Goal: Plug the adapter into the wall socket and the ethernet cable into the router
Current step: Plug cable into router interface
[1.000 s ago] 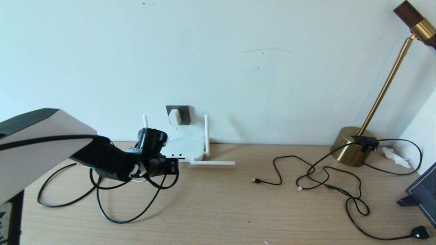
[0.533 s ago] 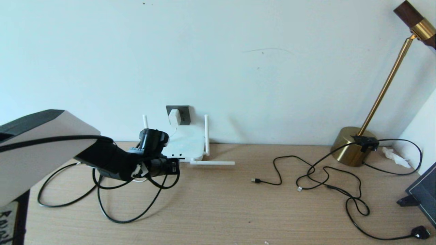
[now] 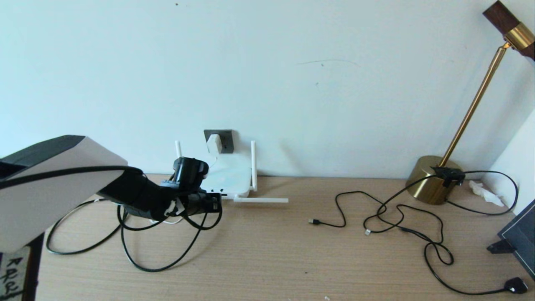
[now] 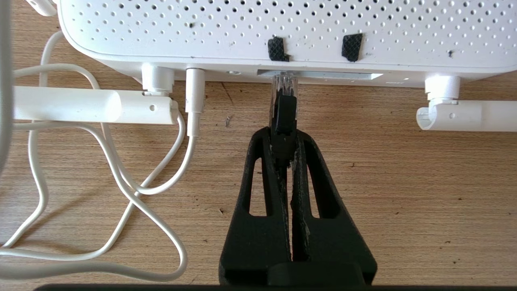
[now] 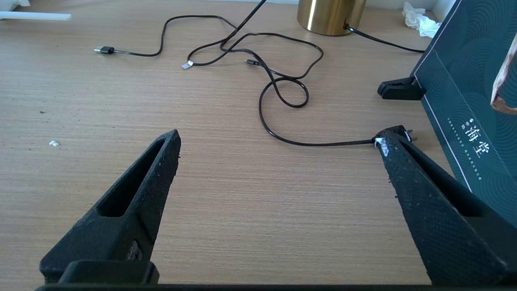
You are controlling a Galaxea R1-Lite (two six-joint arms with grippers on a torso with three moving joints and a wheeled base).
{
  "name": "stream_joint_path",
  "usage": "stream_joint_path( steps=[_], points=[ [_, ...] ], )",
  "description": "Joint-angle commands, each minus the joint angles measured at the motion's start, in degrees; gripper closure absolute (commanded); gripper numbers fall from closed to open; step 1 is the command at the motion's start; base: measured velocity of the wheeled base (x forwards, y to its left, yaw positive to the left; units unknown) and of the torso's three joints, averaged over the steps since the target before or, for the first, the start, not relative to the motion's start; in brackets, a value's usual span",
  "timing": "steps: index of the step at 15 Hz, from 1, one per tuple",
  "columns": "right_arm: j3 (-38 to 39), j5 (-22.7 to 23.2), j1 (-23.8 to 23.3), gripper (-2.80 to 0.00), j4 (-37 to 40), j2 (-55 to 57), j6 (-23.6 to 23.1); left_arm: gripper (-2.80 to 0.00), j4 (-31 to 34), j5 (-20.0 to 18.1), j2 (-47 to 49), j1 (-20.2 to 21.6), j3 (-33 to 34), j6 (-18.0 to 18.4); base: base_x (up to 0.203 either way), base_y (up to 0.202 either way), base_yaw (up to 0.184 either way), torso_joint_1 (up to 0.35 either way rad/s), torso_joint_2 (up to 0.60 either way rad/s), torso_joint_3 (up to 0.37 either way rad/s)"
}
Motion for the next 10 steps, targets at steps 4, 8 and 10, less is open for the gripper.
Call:
stream_joint_path(
  steps=[4,8,10],
  points=[
    [0.00,-0.01,0.00,-2.80,0.06,-0.02,-0.04,0.00,-0.09,-0.02,0.44,0.57,-0.90,-0.08,0.000,0.000,0.000,0.000,0.00,0.000],
    [0.00,-0.01,0.00,-2.80,0.06,-0.02,-0.04,0.00,0.00,-0.02,0.44,0.66,-0.95,-0.08,0.000,0.000,0.000,0.000,0.00,0.000],
    [0.00,-0.01,0.00,-2.80,0.06,-0.02,-0.04,0.00,0.00,-0.02,0.44,0.66,-0.95,-0.08,0.000,0.000,0.000,0.000,0.00,0.000]
  ],
)
